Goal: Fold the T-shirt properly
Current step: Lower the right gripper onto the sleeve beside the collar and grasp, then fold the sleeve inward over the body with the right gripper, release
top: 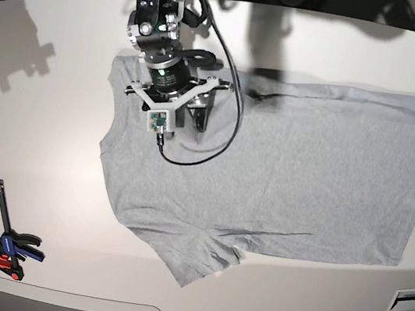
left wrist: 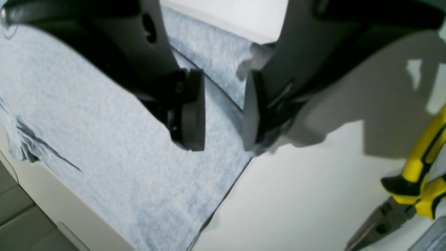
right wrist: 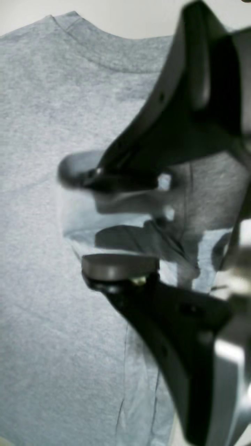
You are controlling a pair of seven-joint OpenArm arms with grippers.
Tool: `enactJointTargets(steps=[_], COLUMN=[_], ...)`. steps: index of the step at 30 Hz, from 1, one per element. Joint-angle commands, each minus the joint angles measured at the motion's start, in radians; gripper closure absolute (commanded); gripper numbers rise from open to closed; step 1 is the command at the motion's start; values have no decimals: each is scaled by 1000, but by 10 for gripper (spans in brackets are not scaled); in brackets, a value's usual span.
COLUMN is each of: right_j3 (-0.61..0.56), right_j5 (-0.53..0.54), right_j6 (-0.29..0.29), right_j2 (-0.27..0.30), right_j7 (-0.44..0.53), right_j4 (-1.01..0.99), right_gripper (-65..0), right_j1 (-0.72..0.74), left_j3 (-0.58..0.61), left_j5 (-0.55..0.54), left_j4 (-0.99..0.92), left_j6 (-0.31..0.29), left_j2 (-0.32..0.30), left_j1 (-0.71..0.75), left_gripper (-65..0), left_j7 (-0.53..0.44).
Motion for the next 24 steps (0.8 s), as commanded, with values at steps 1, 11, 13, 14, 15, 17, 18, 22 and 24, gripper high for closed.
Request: enactJointTargets(steps=[1,11,13,14,15,17,18,22,24], right_j3=[-2,-2,-2,-2,-2,0,0,19,31], right_j5=[4,11,6,-1,-16,-40,-48,-49,-49], right_j6=[11,13,12,13,12,12,12,12,13], right_j2=[-5,-5,-5,-5,-5,-5,-4,3,11], right_j7=[32,45,42,38,35,19,-6,-66,-69], right_j4=[16,16,16,16,16,17,17,22,30], right_gripper=[-270,-269,-269,-267,-259,-203,-139,0,0], right_j1=[11,84,103,110,112,111,111,103,92], left_j3=[-8,-8,-8,-8,-8,-8,-8,-8,-8], left_j5=[-18,-17,-17,-16,-6,29,37,42,84], left_j4=[13,13,13,13,13,13,13,13,13], left_j6=[-10,-10,-10,-11,-12,-34,-57,-93,-93], left_j2=[-28,-28,-28,-28,-28,-29,-29,-33,-34], left_j1=[-3,-3,-2,-2,-2,-3,-3,-2,-3], left_gripper=[-168,-168,-168,-168,-168,-164,-154,0,0], left_j7=[-34,-91,-91,-89,-82,-59,-41,29,29])
